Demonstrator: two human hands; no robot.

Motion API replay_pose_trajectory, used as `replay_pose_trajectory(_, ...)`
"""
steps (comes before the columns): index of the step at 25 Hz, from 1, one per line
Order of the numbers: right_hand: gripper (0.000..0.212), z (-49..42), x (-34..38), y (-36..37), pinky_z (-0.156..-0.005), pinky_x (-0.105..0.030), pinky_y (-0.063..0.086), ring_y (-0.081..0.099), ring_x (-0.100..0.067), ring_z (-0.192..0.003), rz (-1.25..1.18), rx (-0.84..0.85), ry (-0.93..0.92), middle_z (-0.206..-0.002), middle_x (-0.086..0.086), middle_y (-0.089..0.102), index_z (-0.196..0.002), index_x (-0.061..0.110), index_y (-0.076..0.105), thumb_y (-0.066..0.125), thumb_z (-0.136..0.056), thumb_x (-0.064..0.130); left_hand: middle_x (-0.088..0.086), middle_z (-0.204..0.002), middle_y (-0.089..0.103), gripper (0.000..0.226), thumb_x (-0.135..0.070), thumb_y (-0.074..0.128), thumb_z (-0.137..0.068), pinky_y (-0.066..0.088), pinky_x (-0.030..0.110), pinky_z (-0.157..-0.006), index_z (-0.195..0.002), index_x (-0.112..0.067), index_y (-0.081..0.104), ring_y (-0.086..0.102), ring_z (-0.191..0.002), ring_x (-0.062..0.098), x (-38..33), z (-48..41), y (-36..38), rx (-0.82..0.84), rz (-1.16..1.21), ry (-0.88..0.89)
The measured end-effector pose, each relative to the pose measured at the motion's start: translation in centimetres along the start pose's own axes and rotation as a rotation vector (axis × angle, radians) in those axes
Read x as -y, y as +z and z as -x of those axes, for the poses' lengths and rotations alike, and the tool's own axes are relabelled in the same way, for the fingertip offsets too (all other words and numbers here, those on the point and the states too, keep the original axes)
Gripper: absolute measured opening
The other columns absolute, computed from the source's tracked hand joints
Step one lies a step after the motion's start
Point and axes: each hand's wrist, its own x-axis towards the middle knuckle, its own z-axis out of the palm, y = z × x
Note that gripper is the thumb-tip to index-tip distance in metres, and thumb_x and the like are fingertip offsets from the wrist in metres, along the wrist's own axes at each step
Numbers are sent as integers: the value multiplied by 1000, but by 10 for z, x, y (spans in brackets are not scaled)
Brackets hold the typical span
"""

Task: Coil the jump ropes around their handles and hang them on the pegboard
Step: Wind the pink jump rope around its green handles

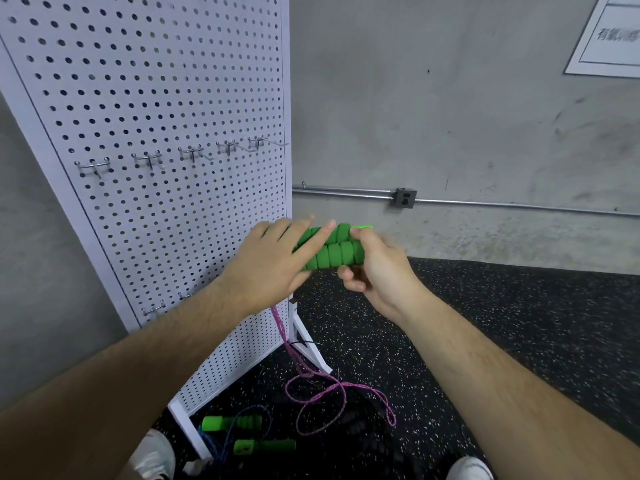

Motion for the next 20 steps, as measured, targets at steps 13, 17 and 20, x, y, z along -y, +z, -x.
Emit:
replay_pose_trajectory(13, 29, -16, -37, 4, -55, -29, 44, 62, -22, -76, 16, 64, 32, -104, -12, 74, -123, 9, 57, 42, -104, 24, 6, -114, 52, 73, -54, 34, -97, 51, 45, -82, -161, -36, 1, 51, -98, 21, 21, 2, -3, 74, 254, -62)
replay_pose_trajectory(17, 60, -8, -79, 49, -102, -38, 49, 58, -13, -122, 591, 392, 67, -129, 3, 64, -136, 27, 50, 67, -81, 10, 3, -115, 48, 73, -59, 32, -98, 50, 45, -84, -158, -45, -7, 47, -95, 16, 21, 1, -13, 37, 381, -129)
replay_pose_trajectory(20, 17, -6, -88, 68, -105, -46, 49, 70, -16, -99, 562, 446, 47, -98, -1, 73, -112, 22, 64, 64, -96, 26, 4, -114, 49, 75, -59, 36, -98, 50, 42, -82, -158, -43, -6, 39, -92, 10, 25, 2, -17, 29, 380, -121)
